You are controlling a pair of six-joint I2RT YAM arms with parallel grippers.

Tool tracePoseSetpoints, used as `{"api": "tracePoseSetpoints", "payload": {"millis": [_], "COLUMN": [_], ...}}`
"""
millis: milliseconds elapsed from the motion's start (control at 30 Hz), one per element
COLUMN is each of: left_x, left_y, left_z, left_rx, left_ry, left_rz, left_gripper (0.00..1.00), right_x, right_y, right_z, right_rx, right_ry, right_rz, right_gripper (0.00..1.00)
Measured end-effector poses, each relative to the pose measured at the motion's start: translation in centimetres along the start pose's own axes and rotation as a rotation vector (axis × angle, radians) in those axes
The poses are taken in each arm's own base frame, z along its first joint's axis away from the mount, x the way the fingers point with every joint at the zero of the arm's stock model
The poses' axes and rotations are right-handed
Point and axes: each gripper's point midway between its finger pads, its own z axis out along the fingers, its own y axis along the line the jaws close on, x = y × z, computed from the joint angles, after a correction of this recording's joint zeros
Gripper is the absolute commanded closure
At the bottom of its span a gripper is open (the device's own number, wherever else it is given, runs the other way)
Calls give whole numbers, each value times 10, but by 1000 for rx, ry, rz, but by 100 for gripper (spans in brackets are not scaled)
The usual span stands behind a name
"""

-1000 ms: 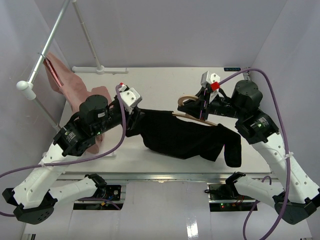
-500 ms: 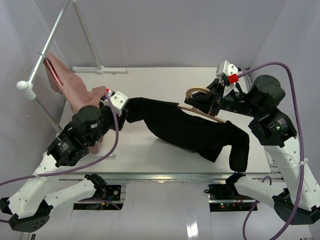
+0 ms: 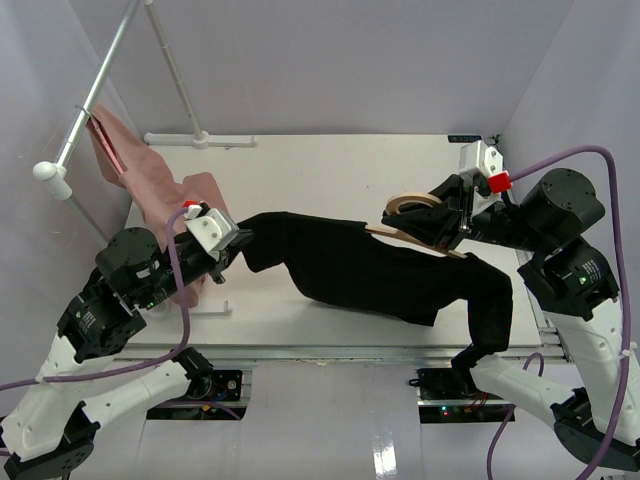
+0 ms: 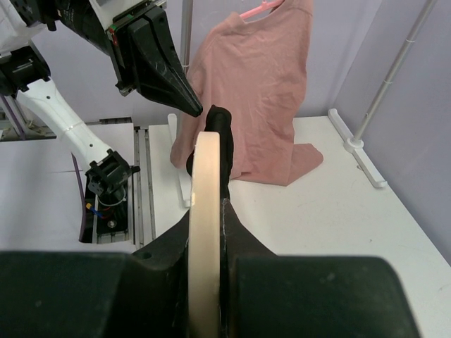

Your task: Place the t-shirt on the hanger

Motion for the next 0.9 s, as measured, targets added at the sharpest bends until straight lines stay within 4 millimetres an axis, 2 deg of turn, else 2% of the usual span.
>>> {"api": "tracePoseSetpoints", "payload": {"millis": [100, 133, 200, 267, 300, 533, 800, 867, 900], "left_x": [8, 10, 12, 12, 12, 14, 29, 33, 34], "left_y": [-5, -6, -7, -5, -4, -11, -13, -12, -11], "left_z": [5, 6, 6, 5, 5, 0, 15, 17, 18], "left_rx": [26, 32, 37, 29, 22, 61, 76, 69, 66], "left_ry": [34, 43, 50, 53, 53, 39, 103, 121, 128], "left_rz": [-3, -4, -3, -1, 1, 22, 33, 35, 36], "left_gripper": [99, 92, 48, 34, 30, 28, 28, 31, 37], "right_x": [0, 0, 1, 1, 1, 0, 2, 3, 4], "right_y": [1, 0, 0, 1, 1, 13, 25, 27, 28], "right_z": [0, 0, 0, 1, 0, -1, -3, -4, -5], "right_rx": [-2, -2, -3, -6, -10, -71, -135, -143, -146], "right_ry": [-1, 0, 2, 2, 1, -3, -4, -5, -5], "right_rz": [-1, 0, 2, 2, 2, -4, -10, -12, -14], "right_gripper": [92, 92, 92, 92, 92, 92, 92, 92, 92]}}
